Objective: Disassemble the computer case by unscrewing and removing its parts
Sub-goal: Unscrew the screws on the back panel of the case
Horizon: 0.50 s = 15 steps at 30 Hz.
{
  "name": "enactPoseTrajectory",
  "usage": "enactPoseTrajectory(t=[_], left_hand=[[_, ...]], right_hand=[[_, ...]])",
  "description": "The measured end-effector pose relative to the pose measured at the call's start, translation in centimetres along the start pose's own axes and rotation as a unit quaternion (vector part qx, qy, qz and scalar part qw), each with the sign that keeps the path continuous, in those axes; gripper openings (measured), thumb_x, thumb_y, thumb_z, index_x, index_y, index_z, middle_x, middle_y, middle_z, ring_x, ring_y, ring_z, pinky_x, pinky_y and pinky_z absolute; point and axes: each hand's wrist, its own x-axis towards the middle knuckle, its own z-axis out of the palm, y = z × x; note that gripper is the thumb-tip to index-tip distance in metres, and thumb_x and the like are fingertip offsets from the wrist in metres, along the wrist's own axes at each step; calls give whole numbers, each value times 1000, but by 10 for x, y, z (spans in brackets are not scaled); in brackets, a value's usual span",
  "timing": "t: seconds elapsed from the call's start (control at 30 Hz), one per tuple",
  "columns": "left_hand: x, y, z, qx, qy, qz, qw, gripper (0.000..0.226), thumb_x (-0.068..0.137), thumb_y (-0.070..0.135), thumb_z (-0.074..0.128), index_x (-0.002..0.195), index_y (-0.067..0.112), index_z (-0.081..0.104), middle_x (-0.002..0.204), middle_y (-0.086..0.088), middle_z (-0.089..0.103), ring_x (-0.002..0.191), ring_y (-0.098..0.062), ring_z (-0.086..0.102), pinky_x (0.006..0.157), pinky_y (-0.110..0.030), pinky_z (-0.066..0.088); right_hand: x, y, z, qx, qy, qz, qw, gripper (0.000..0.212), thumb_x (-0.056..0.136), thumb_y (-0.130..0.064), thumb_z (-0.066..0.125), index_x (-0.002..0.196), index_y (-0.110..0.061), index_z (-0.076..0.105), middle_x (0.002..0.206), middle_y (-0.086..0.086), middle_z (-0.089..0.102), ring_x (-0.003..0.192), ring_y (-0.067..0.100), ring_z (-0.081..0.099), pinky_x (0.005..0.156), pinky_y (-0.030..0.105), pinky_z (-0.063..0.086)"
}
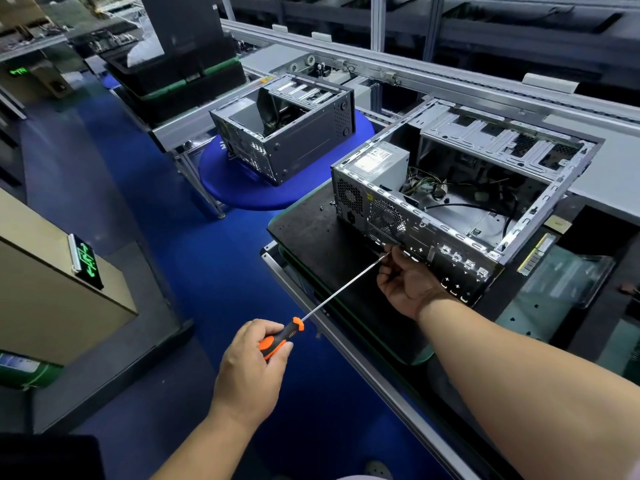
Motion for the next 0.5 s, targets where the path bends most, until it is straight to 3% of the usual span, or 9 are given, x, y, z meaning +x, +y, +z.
enactPoseTrajectory(t=[0.17,0.27,0.33,0.37,0.43,0.5], left_hand=[[9,-4,0,-197,-52,-159,966,20,97,19,74,91,38,76,84,0,74,64,-13,63,57,-23,49],[15,-1,-3,-361,-88,-304,877,15,102,24,69,93,20,80,85,-14,72,57,-13,55,44,-22,38],[18,0,-5,-430,-122,-398,801,22,102,30,70,105,9,75,84,-16,70,55,-13,52,39,-22,34],[18,0,-5,-444,-128,-421,780,25,101,31,71,109,8,73,83,-16,69,55,-13,53,38,-22,34],[18,-1,-3,-441,-121,-409,789,23,100,29,72,110,8,71,84,-16,69,56,-14,55,40,-23,37],[16,-2,0,-412,-89,-351,836,16,98,20,73,109,10,70,90,-15,66,60,-14,56,45,-25,39]], right_hand=[[0,0,1,-3,1,-2,1000,19,102,-26,60,91,-15,70,70,-2,62,58,8,46,50,18,44],[0,1,1,-5,3,-4,1000,18,101,-26,61,89,-16,70,71,-3,63,56,7,46,50,18,44],[0,0,1,-8,4,-4,1000,17,100,-27,62,90,-16,69,71,-2,65,55,7,47,50,18,45],[0,0,1,-8,5,-3,1000,17,100,-28,62,90,-16,69,72,-2,65,56,7,47,49,18,45],[-1,0,2,-6,6,-3,1000,16,99,-27,62,91,-15,68,72,-2,65,57,7,46,49,17,45],[-1,1,3,-3,8,-4,1000,15,100,-26,62,91,-15,67,71,-2,65,58,7,45,49,17,44]])
